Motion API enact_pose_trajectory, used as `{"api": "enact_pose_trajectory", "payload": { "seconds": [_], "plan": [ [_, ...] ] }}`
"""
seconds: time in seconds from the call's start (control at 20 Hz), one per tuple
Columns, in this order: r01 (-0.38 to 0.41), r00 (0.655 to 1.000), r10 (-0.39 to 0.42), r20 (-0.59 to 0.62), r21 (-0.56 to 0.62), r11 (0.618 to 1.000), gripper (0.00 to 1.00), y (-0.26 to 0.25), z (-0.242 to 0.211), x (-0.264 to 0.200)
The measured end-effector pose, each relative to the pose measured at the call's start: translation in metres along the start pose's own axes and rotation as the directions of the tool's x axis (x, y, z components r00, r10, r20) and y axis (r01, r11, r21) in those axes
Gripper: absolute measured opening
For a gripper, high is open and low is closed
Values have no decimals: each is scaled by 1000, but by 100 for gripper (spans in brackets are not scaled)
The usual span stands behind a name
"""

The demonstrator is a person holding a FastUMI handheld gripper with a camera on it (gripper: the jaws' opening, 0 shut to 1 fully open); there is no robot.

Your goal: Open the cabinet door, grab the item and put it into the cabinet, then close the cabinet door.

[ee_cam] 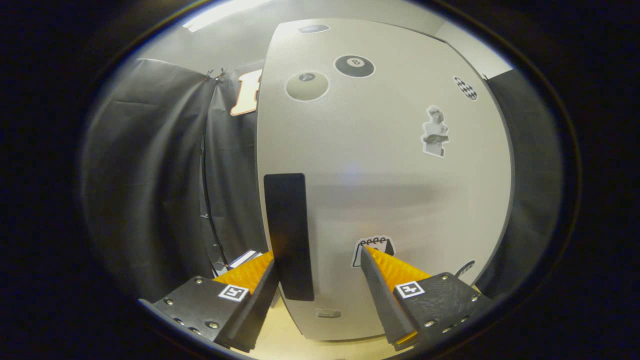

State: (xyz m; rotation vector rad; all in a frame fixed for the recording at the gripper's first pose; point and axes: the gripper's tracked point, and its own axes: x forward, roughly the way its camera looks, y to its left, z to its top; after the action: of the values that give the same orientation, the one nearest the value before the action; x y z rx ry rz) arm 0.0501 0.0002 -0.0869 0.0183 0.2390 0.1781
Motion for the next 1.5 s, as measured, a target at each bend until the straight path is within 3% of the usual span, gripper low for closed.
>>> {"api": "enact_pose_trajectory", "payload": {
  "seconds": [0.5,1.05,1.3,1.5],
  "plan": [
    [-37,999,37,2,-2,999,93,1,2,9],
    [-83,996,83,38,10,996,93,-2,21,-18],
    [-27,996,27,87,3,1000,93,-47,48,-42],
    [91,987,-87,131,-24,996,93,-105,64,-66]
  ]
}}
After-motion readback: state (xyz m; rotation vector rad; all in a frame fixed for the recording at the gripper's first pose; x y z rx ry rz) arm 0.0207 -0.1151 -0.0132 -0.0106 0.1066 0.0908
